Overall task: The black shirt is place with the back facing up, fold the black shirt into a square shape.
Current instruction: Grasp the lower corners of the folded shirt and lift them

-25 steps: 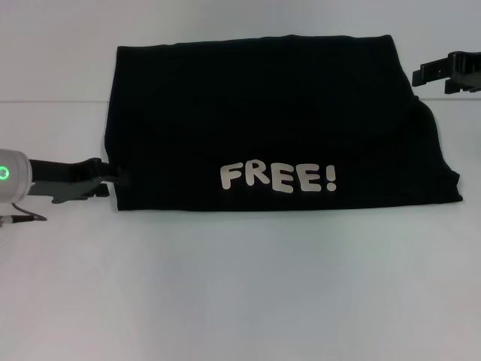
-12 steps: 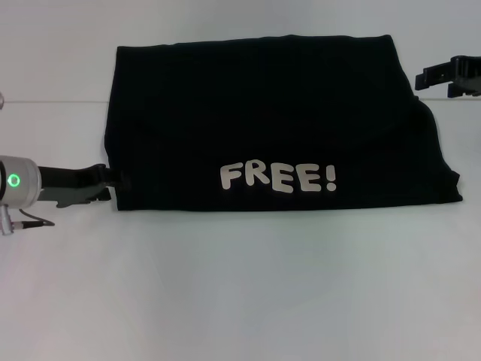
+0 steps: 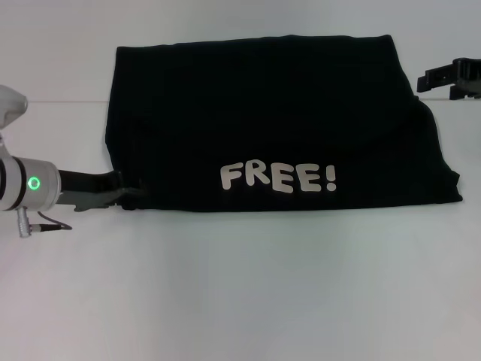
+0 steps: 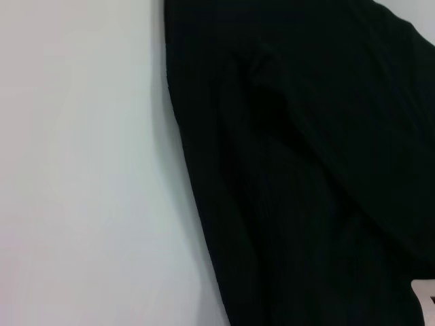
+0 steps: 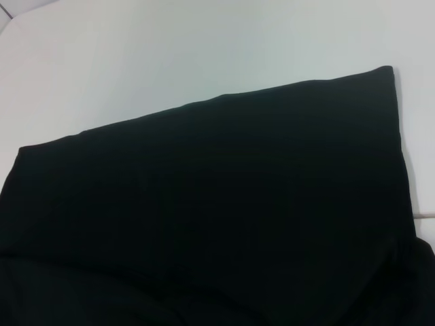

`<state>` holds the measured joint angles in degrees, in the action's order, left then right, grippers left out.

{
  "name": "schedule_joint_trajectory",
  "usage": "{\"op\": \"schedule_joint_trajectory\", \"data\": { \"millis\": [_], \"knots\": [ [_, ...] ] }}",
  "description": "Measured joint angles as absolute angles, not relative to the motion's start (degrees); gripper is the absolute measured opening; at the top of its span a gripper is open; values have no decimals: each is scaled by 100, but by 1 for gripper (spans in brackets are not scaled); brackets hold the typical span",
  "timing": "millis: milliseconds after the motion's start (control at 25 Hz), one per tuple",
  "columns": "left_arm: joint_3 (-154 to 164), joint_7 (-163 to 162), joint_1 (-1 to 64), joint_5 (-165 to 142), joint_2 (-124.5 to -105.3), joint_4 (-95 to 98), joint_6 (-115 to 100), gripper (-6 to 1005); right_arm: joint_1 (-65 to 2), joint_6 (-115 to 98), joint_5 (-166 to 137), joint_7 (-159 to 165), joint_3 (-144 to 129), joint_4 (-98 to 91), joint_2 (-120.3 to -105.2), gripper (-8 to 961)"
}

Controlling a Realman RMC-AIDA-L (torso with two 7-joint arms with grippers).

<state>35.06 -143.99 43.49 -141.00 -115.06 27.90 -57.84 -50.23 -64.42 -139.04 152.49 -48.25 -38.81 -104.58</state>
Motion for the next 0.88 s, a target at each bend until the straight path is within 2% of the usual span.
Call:
{"op": "schedule_joint_trajectory", "data": {
  "millis": [120,440,640,880],
  "knots": [
    [3591,-14464,4358,-14104,-11513,2820,-5811,485,-5014,-6451,-13904,15249,-4825,-3876,-10459,743],
    [3601,-14518,4360,-14107,-11515,2834,-5826,237,-4990,-6540,-13904,15249,-4825,-3882,-10456,743],
    [3568,-14524,4360,-14080,-11489,2881,-5955,39,-4930,-6854,-13936,15206,-4852,-3934,-10396,744],
    [3549,-14526,4354,-14061,-11446,3193,-6440,38,-4727,-7684,-14611,15091,-4816,-4100,-10328,743]
  ]
}}
